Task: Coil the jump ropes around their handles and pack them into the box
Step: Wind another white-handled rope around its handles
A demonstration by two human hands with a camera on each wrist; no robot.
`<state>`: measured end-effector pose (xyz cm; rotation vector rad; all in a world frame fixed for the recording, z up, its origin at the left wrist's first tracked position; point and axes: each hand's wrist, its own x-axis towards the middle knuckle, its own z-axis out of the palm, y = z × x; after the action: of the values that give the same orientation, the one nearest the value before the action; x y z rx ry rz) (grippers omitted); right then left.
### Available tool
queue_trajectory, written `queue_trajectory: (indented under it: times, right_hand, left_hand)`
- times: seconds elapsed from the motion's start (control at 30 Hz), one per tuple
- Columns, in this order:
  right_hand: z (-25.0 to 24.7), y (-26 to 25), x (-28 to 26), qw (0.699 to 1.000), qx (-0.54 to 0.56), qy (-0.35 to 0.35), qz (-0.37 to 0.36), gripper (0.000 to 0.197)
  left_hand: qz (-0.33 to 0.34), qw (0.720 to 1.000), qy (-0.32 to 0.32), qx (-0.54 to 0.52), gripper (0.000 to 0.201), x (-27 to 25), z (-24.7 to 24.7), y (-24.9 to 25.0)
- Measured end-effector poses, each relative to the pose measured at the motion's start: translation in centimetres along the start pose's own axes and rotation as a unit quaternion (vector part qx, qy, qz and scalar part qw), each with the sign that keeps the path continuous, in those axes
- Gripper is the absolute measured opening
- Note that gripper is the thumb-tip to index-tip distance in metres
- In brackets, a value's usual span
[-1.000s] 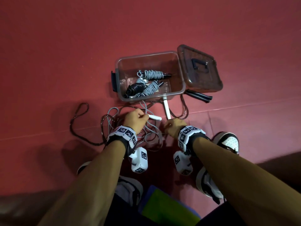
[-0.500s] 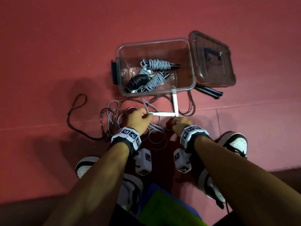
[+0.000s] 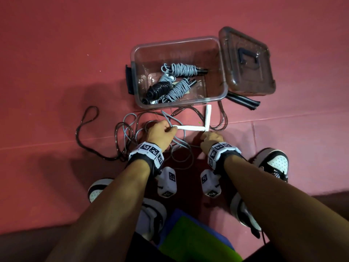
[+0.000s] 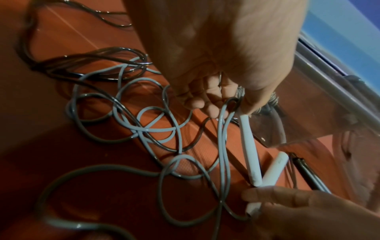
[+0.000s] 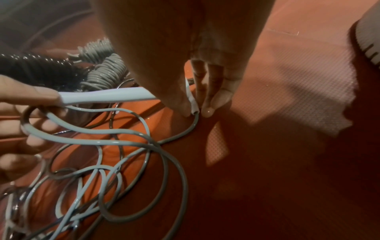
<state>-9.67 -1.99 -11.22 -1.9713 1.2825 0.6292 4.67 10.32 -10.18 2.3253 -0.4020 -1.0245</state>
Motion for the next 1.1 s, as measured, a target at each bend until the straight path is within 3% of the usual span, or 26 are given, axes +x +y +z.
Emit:
queue_trajectory:
  times: [0.13,0.4,0.63,0.73,0.9,1.1]
  right_hand:
    - [-0.3,-0.8,-0.4,0.999,-0.006,0.019,-0.040,0.025]
    - [-3.3,-2.4,-2.1,0.997,0.007,-0.013,-0.078,0.018]
    - [-6.5,-3.7,-4.5,0.981,0.099,0.028,-0.162,0.019]
    - [-8.6,-4.8,-5.9,0.977,0.086,0.045,-0.190,0.022]
    - [-12.4,-6.5,-8.4,0.967,0.077,0.067,-0.233,0.010]
    - [-16.3,-8.1,-11.1,0.946,0.056,0.100,-0.304,0.015]
  left_hand:
    - [0.010,1.000,-0.012,-0.013,0.037,-0.2,-0.2,0.1]
    - [0.070,0.997,-0.010,0.014,0.033,-1.6,-1.7,2.6]
    - [0.106,0.992,-0.037,0.064,0.037,-3.6,-3.6,5.5]
    - [0.133,0.988,-0.035,0.071,0.036,-4.7,-4.8,7.5]
    - [0.163,0.985,-0.024,0.051,0.032,-6.1,-7.5,10.8]
    - [0.201,0.976,-0.040,0.066,0.034,-7.6,-10.2,14.0]
